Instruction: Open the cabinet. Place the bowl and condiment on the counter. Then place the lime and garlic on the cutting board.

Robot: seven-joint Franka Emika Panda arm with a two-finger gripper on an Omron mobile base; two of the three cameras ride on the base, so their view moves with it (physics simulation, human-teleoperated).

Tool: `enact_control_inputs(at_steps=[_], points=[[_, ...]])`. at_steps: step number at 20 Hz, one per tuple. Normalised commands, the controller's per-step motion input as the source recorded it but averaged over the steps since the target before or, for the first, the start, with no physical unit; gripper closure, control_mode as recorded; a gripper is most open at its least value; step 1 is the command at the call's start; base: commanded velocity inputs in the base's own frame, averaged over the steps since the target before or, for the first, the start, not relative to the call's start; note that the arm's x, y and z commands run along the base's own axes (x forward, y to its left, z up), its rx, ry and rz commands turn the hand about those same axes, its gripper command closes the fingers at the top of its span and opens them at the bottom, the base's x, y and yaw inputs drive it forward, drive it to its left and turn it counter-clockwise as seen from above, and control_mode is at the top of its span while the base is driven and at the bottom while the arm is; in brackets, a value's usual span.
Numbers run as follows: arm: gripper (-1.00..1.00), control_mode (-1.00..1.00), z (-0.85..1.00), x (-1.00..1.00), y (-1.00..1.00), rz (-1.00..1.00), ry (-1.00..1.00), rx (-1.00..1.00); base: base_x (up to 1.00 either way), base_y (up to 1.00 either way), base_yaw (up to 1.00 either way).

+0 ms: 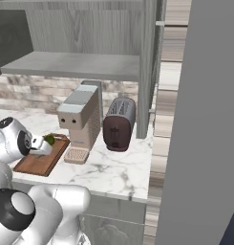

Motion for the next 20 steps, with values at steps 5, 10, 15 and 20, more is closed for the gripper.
enact_control_inputs(at_steps=[5,10,15,20], points=[[1.0,-1.0,-0.18,0.11,0.11,0.0,-0.02,0.0,0.0,0.0,0.0],[1.0,-1.0,-0.13,0.12,0.25,0.0,-0.03,0.0,0.0,0.0,0.0],[1.0,-1.0,-0.12,0.1,0.21,0.0,-0.01,0.0,0.0,0.0,0.0],[1.0,-1.0,-0.09,0.06,0.0,0.0,0.0,0.0,0.0,0.0,0.0]])
